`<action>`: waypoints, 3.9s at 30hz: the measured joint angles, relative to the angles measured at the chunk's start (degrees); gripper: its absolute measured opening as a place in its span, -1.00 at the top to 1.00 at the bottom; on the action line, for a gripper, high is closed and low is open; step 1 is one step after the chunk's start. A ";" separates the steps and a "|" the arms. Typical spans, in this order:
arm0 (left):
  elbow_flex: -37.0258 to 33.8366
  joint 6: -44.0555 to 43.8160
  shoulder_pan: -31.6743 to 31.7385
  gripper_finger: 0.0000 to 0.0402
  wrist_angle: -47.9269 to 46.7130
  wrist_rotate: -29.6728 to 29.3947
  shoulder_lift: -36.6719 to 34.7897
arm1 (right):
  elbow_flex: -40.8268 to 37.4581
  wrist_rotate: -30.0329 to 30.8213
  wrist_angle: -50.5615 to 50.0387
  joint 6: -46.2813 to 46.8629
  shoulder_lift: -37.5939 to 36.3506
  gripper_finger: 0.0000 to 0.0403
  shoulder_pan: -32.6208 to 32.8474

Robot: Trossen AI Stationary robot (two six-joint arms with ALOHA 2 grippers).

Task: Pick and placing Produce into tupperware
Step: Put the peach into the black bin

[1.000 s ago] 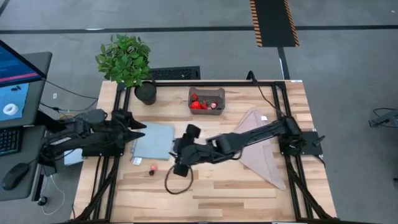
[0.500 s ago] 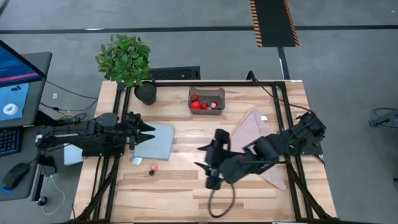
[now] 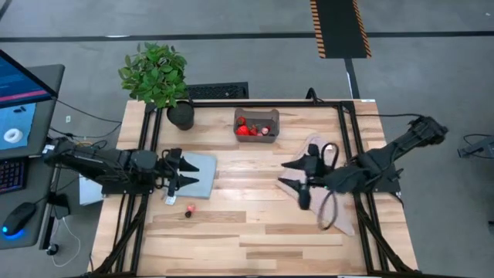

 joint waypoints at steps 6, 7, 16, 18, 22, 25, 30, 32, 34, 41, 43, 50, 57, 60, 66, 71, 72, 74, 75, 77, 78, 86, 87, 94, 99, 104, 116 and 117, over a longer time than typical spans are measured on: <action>0.02 -2.37 -3.96 -0.09 2.16 -4.35 2.34 | -22.85 -10.18 24.08 -7.08 -13.94 -0.21 -2.75; 0.02 -2.59 -4.55 -0.09 2.01 -5.61 2.60 | -25.59 -10.44 24.78 -6.59 -15.89 -0.21 -3.54; 0.02 -5.13 -8.16 -0.09 2.48 -14.61 5.07 | -43.25 -3.62 23.78 0.59 -28.22 -0.21 -9.12; 0.02 -5.82 -8.50 -0.09 2.56 -16.44 5.77 | -46.45 -8.30 28.86 -3.40 -28.63 -0.21 -9.50; 0.02 -6.36 -8.67 -0.09 2.63 -18.30 7.35 | -51.89 -21.55 39.54 -11.77 -29.94 -0.21 -11.54; 0.02 -7.35 -8.67 -0.09 2.58 -18.30 8.92 | -53.95 -28.51 44.77 -16.01 -30.75 -0.21 -13.34; 0.02 -15.75 -9.53 -0.09 -0.87 -18.74 13.12 | -57.22 -43.76 51.11 -19.41 -31.03 -0.21 -16.39; 0.02 -19.11 -10.10 -0.09 -2.40 -19.23 15.27 | -58.57 -50.13 54.33 -20.67 -31.03 -0.21 -17.63; 0.02 -21.10 -11.04 -0.09 -2.40 -19.30 17.68 | -60.10 -54.91 57.35 -22.35 -31.05 -0.21 -18.47; 2.96 -28.40 -16.68 -0.09 -3.58 -20.84 25.08 | -61.25 -56.66 56.02 -23.00 -30.91 -0.21 -20.47; 4.95 -31.70 -19.07 -0.09 -5.99 -22.32 27.23 | -61.25 -56.97 56.42 -22.75 -30.70 -0.21 -20.79; 15.99 -42.38 -28.50 -0.09 -20.22 -31.24 35.83 | -61.25 -58.07 53.13 -22.49 -30.59 -0.21 -20.74; 25.14 -57.12 -33.19 -0.09 -35.01 -30.11 49.51 | -61.27 -56.62 51.36 -22.29 -30.59 -0.21 -20.77; 27.73 -62.50 -34.41 -0.09 -38.07 -28.42 55.81 | -61.27 -56.62 51.34 -22.95 -30.59 -0.21 -20.77; 33.27 -69.24 -35.95 -0.09 -43.01 -23.34 66.21 | -61.29 -56.58 51.34 -25.81 -30.59 -0.21 -20.77; 37.68 -71.39 -37.41 -0.09 -45.80 -22.26 71.00 | -61.32 -56.56 51.32 -26.91 -30.59 -0.21 -20.77; 38.31 -71.75 -37.56 -0.09 -46.14 -22.27 71.53 | -61.32 -56.56 51.32 -27.14 -30.59 -0.21 -20.77; 39.22 -71.75 -37.71 -0.09 -46.45 -22.27 72.33 | -61.32 -56.54 51.32 -27.30 -30.59 -0.21 -20.77; 39.34 -71.75 -37.71 -0.09 -46.42 -22.26 72.35 | -61.32 -56.43 51.32 -27.30 -30.59 -0.21 -20.77; 39.38 -72.03 -37.71 -0.09 -46.49 -21.90 72.33 | -61.32 -56.36 51.29 -27.27 -30.59 -0.21 -20.77; 39.36 -72.14 -37.71 -0.09 -46.57 -21.65 72.33 | -61.32 -56.30 51.29 -27.25 -30.59 -0.21 -20.77; 39.34 -73.01 -37.71 -0.09 -48.95 -20.94 72.33 | -61.34 -56.25 51.27 -26.98 -30.59 -0.21 -20.77; 39.34 -73.01 -37.71 -0.09 -48.95 -20.86 72.33 | -61.34 -56.25 51.27 -26.81 -30.59 -0.21 -20.77; 37.48 -73.44 -37.71 0.02 -47.16 -19.00 72.33 | -61.34 -56.27 51.27 -26.81 -30.59 -0.21 -20.77; 37.22 -72.49 -37.71 0.34 -46.53 -20.64 72.33 | -61.34 -56.27 51.27 -26.79 -30.59 -0.21 -20.77; 37.22 -71.26 -37.71 0.66 -45.98 -22.12 72.33 | -61.36 -56.27 51.27 -26.79 -30.59 -0.21 -20.77; 37.22 -66.50 -35.98 0.75 -42.52 -27.04 72.18 | -61.36 -54.60 51.27 -26.77 -30.59 -0.21 -20.80; 37.22 -64.87 -35.12 0.74 -41.69 -27.12 72.16 | -61.36 -54.06 51.27 -26.77 -30.59 -0.21 -20.80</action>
